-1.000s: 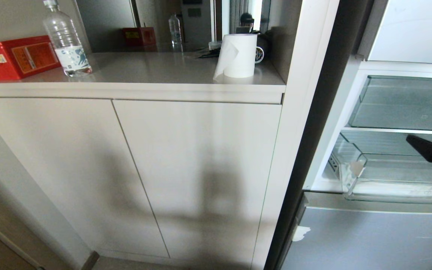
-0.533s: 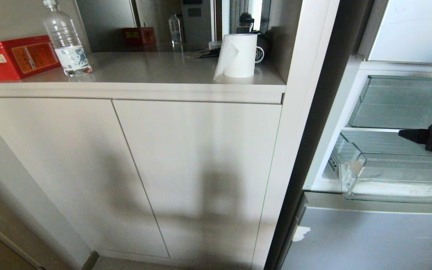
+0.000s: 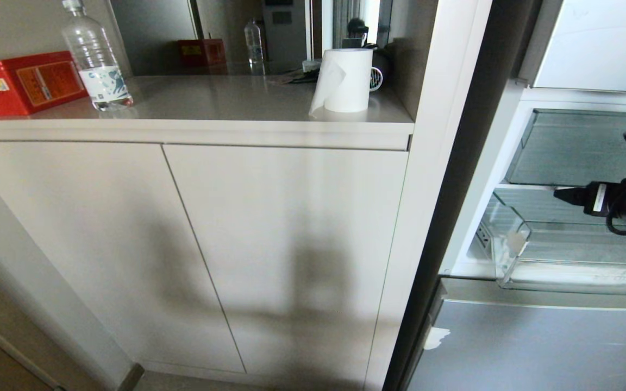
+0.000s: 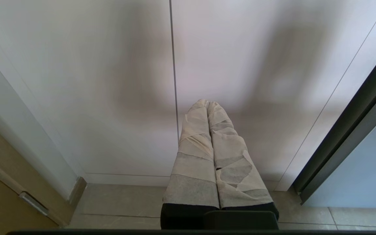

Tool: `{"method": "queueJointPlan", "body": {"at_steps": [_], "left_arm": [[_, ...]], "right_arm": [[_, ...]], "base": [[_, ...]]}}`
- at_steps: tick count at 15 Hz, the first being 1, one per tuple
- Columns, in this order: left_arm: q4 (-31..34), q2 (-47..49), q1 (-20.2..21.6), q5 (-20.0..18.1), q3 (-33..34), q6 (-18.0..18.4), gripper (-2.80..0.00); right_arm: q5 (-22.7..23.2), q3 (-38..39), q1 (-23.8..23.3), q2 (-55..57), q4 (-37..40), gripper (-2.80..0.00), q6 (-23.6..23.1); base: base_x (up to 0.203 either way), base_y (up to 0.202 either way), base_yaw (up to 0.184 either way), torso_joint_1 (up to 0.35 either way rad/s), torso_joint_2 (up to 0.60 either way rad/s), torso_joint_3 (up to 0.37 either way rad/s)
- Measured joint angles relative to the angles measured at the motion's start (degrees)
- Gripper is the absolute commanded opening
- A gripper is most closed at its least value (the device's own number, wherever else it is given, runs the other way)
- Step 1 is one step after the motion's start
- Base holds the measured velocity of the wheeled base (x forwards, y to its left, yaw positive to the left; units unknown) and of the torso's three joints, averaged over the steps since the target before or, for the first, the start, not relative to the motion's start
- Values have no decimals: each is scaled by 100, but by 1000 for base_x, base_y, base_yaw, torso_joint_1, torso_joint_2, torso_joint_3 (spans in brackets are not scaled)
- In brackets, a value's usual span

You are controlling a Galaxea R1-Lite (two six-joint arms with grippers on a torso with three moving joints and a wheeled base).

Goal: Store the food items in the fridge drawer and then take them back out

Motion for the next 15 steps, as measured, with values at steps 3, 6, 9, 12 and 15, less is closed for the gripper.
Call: {"method": "queueJointPlan", "body": {"at_steps": [3,6,9,12,15], "left_arm": [[0,0,0,0,0,1,-280],[0,0,0,0,0,0,-280],[2,0,0,0,0,1,-280],[0,0,2,0,0,1,-280],[0,0,0,0,0,1,-280]], "right_arm": [[3,-361,-4,290,420,0,-222],[-19,-883,-13,344,1463,0,-343],[-37,-1396,-99,275,2640,0,-451],[-80,-1664,-223,164,3635,0,-565],[-85,-1749,-386,49,4309,0,-721]], "base": [[0,0,0,0,0,0],[0,0,0,0,0,0],[0,0,0,0,0,0],[0,0,0,0,0,0],[0,0,0,0,0,0]]}}
